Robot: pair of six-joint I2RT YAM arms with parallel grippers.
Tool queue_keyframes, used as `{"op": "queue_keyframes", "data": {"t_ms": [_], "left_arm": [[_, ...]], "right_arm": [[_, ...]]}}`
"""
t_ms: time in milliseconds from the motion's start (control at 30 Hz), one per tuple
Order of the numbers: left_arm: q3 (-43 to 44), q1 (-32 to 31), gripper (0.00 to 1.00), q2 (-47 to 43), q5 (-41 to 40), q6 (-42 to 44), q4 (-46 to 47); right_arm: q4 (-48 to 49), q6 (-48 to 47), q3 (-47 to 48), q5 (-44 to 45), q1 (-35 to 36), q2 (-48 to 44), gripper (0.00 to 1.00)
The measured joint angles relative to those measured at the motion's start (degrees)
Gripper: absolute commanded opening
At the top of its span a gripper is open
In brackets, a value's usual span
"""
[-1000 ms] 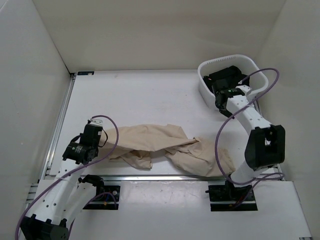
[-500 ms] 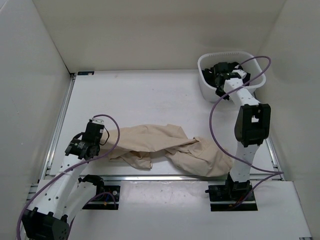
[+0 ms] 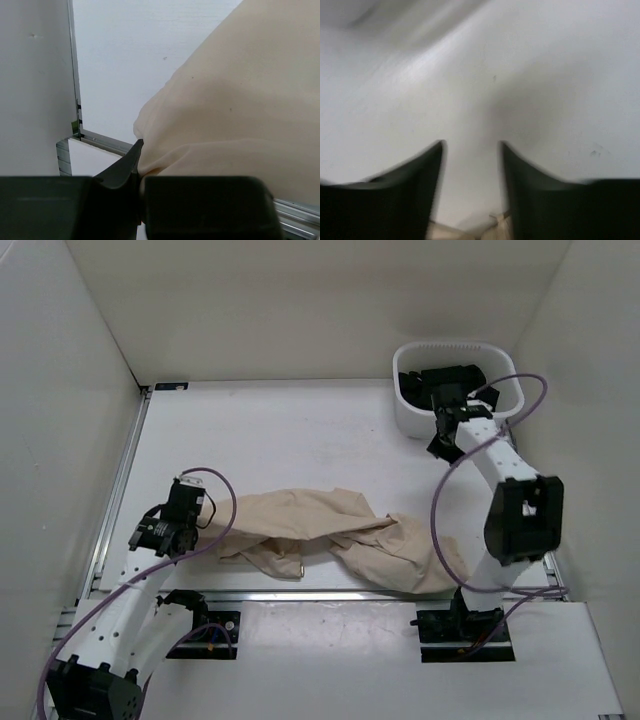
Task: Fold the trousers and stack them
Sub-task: Flatten the trousers out
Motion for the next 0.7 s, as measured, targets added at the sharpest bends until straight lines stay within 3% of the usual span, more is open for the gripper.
{"op": "queue_keyframes", "data": {"t_ms": [33, 167, 233, 333, 500, 567, 600, 633, 667, 700], "left_arm": [[0.04, 0.17, 0.14, 0.0, -0.17, 0.0, 0.15], [0.42, 0.96, 0.14, -0.04, -1.46, 0.0, 1.11], [1.4, 1.38, 0.14, 0.09, -1.99, 0.02, 1.49], [3.63, 1.97, 0.14, 0.79, -2.1, 0.02, 2.14], [5.05, 2.21, 0.14, 1.22, -2.19, 0.04, 3.02], [5.07, 2.47, 0.14, 1.16, -2.84, 0.04, 3.02], [5.07, 2.56, 0.14, 1.01, -3.13, 0.02, 2.99], [5.07, 2.6, 0.14, 0.81, -3.45, 0.02, 2.99], [5.07, 2.69, 0.14, 0.55, -3.91, 0.04, 3.04], [5.05, 2.71, 0.14, 0.28, -4.5, 0.04, 3.17]], "right_arm": [[-1.09, -0.2, -6.45, -1.42, 1.07, -6.19, 0.79], [-2.73, 1.42, -21.84, -7.74, 1.95, -25.07, 0.92], [-2.95, 2.23, -27.04, -12.61, 1.75, -30.8, 0.93], [-2.38, 4.66, -33.55, -20.26, 3.19, -32.7, 0.99], [0.66, 9.22, -37.83, -28.96, 9.49, -24.52, 0.99], [1.86, 9.99, -37.88, -31.69, 11.32, -21.77, 0.87], [2.47, 10.12, -37.88, -33.18, 12.02, -20.61, 0.68], [2.99, 10.01, -37.9, -34.29, 12.52, -19.69, 0.18], [3.41, 9.86, -37.94, -35.17, 12.79, -19.12, 0.0], [3.61, 10.19, -37.97, -35.82, 12.87, -18.71, 0.0]]}}
